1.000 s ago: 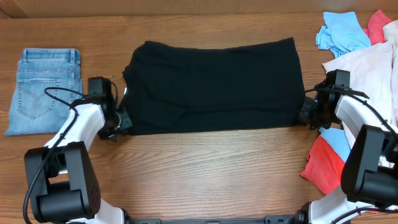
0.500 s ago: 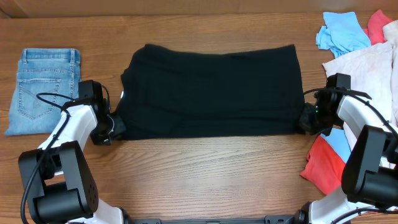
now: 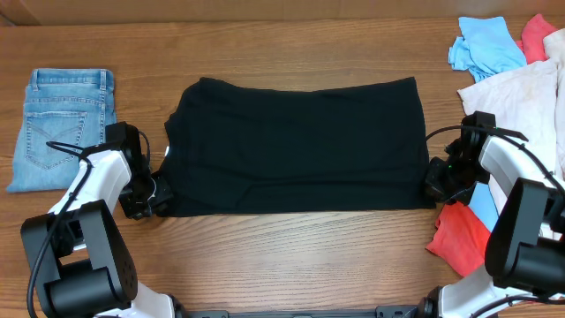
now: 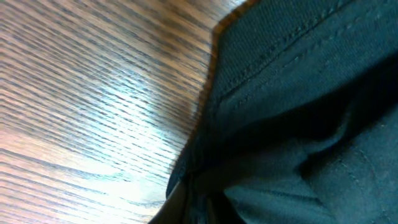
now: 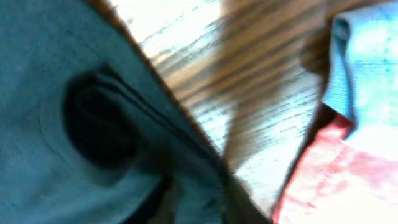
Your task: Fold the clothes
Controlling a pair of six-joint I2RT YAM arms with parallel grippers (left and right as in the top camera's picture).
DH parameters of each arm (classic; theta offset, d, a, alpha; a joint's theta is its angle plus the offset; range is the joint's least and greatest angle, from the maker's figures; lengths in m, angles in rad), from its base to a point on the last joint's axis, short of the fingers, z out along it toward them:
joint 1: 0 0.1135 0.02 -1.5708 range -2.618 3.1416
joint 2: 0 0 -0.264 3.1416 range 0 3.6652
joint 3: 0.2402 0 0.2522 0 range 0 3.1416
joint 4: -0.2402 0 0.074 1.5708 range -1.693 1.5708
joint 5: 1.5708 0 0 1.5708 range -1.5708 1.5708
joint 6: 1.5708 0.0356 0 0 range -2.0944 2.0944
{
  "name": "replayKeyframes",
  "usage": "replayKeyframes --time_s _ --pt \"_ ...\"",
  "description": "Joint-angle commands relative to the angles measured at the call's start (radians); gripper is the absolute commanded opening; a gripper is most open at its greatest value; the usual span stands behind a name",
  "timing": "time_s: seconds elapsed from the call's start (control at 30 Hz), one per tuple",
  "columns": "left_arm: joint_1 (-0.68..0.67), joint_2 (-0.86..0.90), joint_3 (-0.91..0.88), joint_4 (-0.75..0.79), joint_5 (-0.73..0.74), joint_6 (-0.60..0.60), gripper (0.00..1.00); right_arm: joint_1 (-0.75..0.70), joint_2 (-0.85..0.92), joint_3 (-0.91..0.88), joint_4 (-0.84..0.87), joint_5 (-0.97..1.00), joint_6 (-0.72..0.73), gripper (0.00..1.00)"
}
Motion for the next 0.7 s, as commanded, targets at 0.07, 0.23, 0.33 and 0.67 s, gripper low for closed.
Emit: replayKeyframes --time_s 0.07,0.23,0.33,0.67 --pt "0.017 -0.045 0.097 -0.019 0.012 0.012 0.3 -0.001 -0.127 0.02 -0.01 0.04 0.003 0.36" --pt "0.017 -0.079 0.156 -0.035 0.071 0.011 0.59 -0.001 -0.17 0.036 0.011 0.037 0.003 0.38" --pt "0.017 -0.085 0.159 -0.037 0.119 0.011 0.6 -0.001 -0.167 0.035 0.029 -0.034 -0.036 0.38" --pt "-0.037 -0.084 0.156 -0.025 0.224 0.012 0.64 -0.001 -0.157 -0.01 0.107 -0.095 -0.042 0.38"
